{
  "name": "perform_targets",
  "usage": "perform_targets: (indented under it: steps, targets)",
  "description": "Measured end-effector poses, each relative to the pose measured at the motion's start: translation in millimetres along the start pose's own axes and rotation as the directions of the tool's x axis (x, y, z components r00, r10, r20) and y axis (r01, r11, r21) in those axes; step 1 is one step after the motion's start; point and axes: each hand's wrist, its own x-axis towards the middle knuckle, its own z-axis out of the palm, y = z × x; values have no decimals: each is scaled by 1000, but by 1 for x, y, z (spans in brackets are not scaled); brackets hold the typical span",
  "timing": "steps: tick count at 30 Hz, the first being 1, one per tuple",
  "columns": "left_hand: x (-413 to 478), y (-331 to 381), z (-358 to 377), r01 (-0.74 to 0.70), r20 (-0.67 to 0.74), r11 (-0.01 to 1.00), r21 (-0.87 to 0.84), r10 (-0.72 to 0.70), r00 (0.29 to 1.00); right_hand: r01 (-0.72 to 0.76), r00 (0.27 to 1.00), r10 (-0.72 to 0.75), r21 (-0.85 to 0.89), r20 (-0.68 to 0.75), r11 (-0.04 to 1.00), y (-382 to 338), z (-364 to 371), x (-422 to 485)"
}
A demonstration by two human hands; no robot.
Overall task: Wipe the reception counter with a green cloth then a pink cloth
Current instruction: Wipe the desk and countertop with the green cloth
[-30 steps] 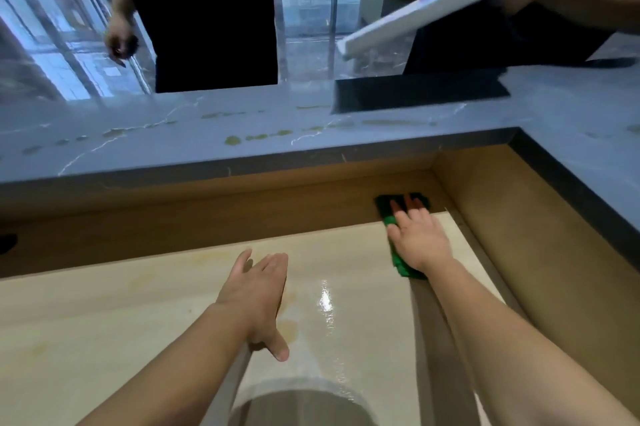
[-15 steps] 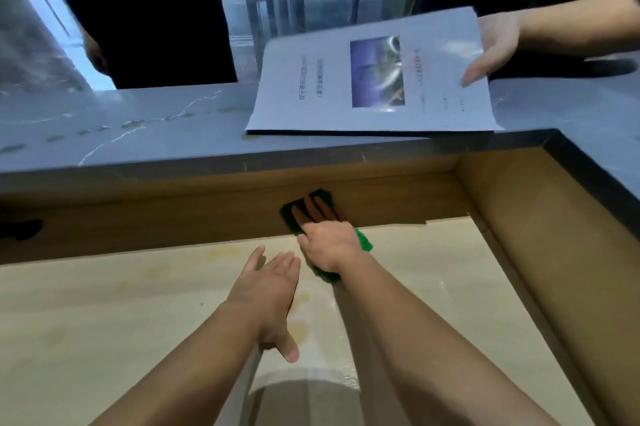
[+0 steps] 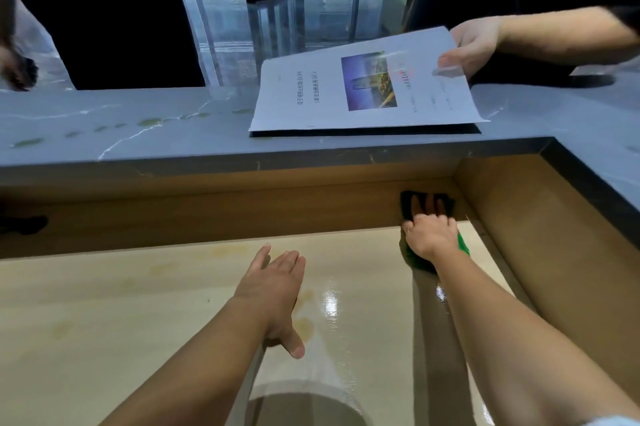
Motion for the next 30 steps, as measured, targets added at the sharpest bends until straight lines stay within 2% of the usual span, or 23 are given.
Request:
perform_targets:
  steps: [4,6,9,16,19,22,24,26,30]
  targets:
    - [-16,-3,13,-12,-139,996,-86,0,990,106,994,-107,30,24,994,-54,7,-18]
    - [-30,-12,21,4,-162,985,-173,-33,986,175,983,-178,53,50,983,-90,11,-28]
    - [-56,-45,29,65,-116,967,-246,-97,988,253,963,-259,73,80,965,-143,18,-45]
    - [-123,-149,54,195,20,963,-186,-194,981,391,910,-398,83,118,917,-279,37,-85]
    - [-142,-175,65,202,42,969,-145,-198,979,500,853,-506,75,131,863,-347,49,-111]
    - [-150,-188,71,187,59,978,-89,-182,981,626,759,-628,73,173,776,-397,60,-142]
    - [-151,-191,72,176,56,981,-76,-172,983,671,727,-665,28,170,741,-405,65,-151]
    - [-149,-191,71,169,68,984,-50,-165,984,673,731,-668,8,139,739,-391,63,-147]
    - [-149,-193,70,151,105,988,-16,-149,983,557,828,-556,11,70,830,-325,54,-129]
